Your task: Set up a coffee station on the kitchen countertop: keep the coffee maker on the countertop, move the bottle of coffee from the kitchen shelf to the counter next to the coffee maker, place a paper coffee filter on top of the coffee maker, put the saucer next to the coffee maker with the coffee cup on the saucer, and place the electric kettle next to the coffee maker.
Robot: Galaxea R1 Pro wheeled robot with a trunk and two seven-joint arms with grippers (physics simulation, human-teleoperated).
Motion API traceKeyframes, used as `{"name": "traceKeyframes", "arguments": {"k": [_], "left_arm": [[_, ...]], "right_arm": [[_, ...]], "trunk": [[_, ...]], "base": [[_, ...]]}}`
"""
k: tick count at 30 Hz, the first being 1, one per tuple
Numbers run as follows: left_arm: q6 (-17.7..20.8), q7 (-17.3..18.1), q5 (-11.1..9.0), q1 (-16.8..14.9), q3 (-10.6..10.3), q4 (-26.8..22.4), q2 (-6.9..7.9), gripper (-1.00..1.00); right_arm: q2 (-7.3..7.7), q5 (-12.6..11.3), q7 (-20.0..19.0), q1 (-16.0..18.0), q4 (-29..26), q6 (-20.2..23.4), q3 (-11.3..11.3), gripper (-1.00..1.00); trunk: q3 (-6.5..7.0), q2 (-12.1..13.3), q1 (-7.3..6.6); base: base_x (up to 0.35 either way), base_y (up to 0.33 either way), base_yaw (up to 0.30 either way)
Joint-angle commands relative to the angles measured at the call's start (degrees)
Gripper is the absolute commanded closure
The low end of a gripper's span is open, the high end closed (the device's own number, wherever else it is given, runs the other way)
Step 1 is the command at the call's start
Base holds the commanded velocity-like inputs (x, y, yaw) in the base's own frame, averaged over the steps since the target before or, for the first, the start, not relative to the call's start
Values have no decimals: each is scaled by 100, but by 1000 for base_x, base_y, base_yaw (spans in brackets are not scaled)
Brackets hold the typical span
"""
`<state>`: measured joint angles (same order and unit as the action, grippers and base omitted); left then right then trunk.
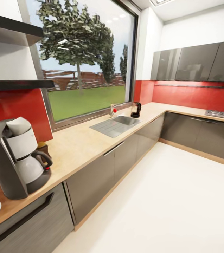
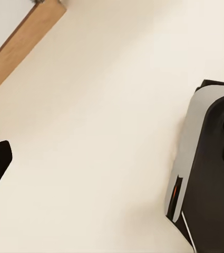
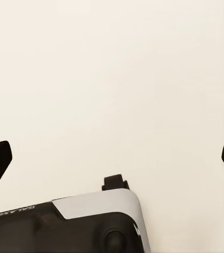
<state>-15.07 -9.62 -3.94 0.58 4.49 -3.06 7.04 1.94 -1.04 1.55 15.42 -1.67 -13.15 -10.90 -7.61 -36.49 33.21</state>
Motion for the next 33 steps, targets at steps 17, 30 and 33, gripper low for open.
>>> {"name": "traceKeyframes", "arguments": {"k": [17,30,33], "left_arm": [[-14,21,-28,3,43,-11,-9,-100],[-14,21,-28,3,43,-11,-2,-100],[-14,21,-24,3,43,-11,2,-100]], "right_arm": [[-1,-10,6,5,9,-24,-17,-100],[-16,-10,28,5,9,-30,-16,-100],[-18,-10,34,5,9,-30,-14,-100]], "trunk": [[-109,-7,4],[-154,-7,4],[-155,-7,4]], "base": [[241,-172,-231],[241,-173,-165],[241,-173,-13]]}}
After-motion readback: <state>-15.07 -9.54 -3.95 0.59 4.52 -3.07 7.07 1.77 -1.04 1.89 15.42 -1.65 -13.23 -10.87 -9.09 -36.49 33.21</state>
